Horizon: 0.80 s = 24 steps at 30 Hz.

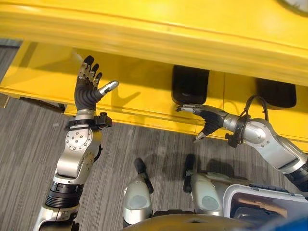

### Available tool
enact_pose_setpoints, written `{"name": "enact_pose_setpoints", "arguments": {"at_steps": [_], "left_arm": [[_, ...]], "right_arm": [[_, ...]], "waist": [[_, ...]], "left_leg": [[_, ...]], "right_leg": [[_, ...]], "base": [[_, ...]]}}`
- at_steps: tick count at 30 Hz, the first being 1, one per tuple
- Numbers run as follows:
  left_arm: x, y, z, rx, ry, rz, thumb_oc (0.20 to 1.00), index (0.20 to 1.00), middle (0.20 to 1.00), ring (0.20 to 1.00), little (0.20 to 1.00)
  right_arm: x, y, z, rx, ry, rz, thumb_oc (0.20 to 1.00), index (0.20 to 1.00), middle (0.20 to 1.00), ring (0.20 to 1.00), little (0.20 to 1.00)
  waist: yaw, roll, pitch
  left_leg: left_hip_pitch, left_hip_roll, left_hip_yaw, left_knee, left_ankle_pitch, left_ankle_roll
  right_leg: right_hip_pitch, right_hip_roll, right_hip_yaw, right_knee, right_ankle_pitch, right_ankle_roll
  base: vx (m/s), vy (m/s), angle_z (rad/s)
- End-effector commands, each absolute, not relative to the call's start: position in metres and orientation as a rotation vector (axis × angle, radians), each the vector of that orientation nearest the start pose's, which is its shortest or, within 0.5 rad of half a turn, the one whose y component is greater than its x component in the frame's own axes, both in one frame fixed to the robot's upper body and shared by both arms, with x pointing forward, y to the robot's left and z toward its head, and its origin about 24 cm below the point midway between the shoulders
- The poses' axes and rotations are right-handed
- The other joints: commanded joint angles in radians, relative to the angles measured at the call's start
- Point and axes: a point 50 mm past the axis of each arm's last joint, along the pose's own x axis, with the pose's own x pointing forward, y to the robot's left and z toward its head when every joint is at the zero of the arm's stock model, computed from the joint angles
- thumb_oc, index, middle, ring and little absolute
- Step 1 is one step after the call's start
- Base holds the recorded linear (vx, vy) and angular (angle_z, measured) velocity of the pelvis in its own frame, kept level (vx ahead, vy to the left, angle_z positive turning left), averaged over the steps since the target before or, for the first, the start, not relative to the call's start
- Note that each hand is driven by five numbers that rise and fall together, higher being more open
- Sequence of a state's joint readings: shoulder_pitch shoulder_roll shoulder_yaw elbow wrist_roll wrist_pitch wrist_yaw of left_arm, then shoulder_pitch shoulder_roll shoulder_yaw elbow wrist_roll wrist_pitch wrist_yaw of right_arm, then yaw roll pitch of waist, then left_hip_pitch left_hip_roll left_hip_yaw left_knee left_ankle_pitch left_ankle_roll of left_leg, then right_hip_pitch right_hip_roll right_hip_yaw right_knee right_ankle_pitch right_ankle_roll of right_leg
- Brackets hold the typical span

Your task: Move parts from the plastic box to the shelf.

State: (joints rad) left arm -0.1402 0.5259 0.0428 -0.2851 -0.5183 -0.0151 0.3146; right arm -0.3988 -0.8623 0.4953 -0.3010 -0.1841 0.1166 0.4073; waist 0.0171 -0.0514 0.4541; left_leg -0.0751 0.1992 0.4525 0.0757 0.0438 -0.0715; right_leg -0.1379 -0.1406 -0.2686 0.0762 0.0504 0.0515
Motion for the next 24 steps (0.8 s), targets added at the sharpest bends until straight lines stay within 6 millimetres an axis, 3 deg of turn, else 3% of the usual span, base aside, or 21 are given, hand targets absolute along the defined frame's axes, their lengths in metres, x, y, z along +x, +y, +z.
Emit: {"name": "enact_pose_setpoints", "arguments": {"at_steps": [1,6,13,24], "left_arm": [[0.251,0.233,0.192,-0.018,-0.534,0.171,1.0,1.0,1.0,1.0,1.0],[0.25,0.236,0.192,-0.018,-0.529,0.171,1.0,1.0,1.0,1.0,1.0],[0.247,0.236,0.191,-0.001,-0.533,0.172,1.0,1.0,1.0,1.0,1.0],[0.252,0.239,0.181,-0.025,-0.479,0.21,1.0,1.0,1.0,1.0,1.0]], "right_arm": [[0.266,-0.129,0.154,-1.193,-0.272,0.775,1.0,1.0,1.0,1.0,1.0],[0.269,-0.131,0.152,-1.218,-0.225,0.755,1.0,1.0,1.0,1.0,1.0],[0.262,-0.127,0.158,-1.186,-0.314,0.779,1.0,1.0,1.0,1.0,1.0],[0.272,-0.128,0.148,-1.293,-0.274,0.77,1.0,1.0,1.0,1.0,1.0]], "waist": [[-0.004,-0.017,-0.033],[0.002,-0.022,-0.022],[0.003,-0.02,-0.022],[0.005,-0.007,-0.024]], "left_leg": [[-0.031,0.022,-0.032,0.074,-0.061,-0.042],[-0.036,0.021,-0.031,0.076,-0.061,-0.042],[-0.039,0.025,-0.029,0.083,-0.063,-0.043],[-0.037,0.021,-0.023,0.085,-0.068,-0.04]], "right_leg": [[-0.002,-0.005,-0.004,0.129,-0.165,0.067],[-0.009,-0.002,-0.007,0.135,-0.169,0.065],[-0.007,-0.003,-0.014,0.142,-0.177,0.063],[-0.007,-0.006,-0.019,0.145,-0.184,0.058]], "base": [[-0.04,-0.023,0.04],[0.0,-0.003,0.01],[0.0,0.0,0.0],[0.0,0.0,0.0]]}}
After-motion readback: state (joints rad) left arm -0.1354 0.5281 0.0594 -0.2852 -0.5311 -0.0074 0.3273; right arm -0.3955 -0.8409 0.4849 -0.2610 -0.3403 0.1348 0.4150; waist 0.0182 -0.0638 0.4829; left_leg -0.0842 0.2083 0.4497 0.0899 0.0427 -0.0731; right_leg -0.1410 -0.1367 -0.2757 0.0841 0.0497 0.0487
